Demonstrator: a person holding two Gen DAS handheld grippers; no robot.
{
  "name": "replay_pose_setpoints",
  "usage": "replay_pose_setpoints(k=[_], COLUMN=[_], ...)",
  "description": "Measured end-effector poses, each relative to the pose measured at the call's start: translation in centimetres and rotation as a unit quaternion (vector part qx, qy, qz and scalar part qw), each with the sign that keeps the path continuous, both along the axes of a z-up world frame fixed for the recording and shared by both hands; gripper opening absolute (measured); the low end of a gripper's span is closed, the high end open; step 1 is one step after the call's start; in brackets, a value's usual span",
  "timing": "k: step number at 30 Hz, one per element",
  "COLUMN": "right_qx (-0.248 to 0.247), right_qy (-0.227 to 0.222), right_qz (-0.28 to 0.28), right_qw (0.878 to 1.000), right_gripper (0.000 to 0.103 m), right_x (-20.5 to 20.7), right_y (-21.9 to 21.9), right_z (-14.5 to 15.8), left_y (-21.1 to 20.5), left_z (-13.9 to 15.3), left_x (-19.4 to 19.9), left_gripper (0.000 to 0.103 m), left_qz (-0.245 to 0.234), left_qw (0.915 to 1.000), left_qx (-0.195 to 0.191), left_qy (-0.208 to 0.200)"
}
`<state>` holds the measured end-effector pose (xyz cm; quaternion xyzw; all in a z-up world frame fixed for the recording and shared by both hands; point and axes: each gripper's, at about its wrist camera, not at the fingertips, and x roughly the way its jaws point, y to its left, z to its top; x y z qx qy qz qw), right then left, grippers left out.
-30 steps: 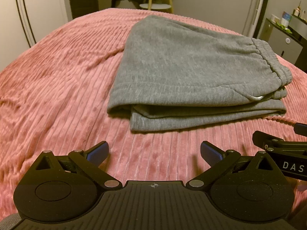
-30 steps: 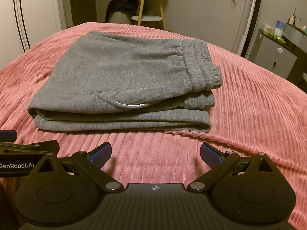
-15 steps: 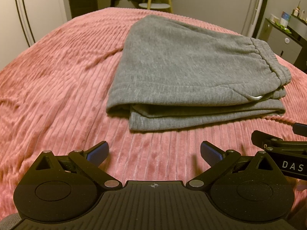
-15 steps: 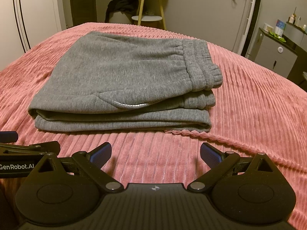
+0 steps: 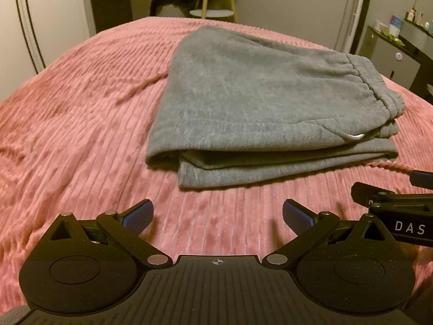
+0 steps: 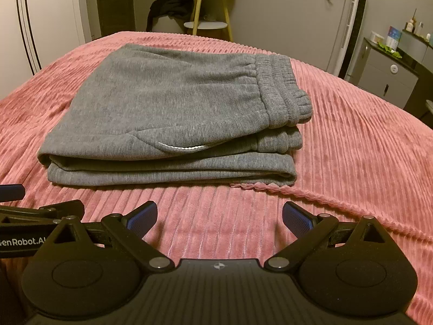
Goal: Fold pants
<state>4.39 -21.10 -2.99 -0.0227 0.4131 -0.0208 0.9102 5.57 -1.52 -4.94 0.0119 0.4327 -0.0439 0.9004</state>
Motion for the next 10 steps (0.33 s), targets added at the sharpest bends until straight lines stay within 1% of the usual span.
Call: replay_pose_setpoints(k=[10], right_qx=[-0.001], right_qy=[0.001], right_qz=[-0.002], right_qw=[1.0], right_gripper=[0.099], right_x=[-0.01], right_y=[-0.07], right_z=[0.02], left_y=[0.0], left_z=[-0.01], left_x=[0.0], left_gripper=[0.103], left_qz=[0.0], left_qw=[1.0], left_qx=[0.009], left_qy=[-0.004])
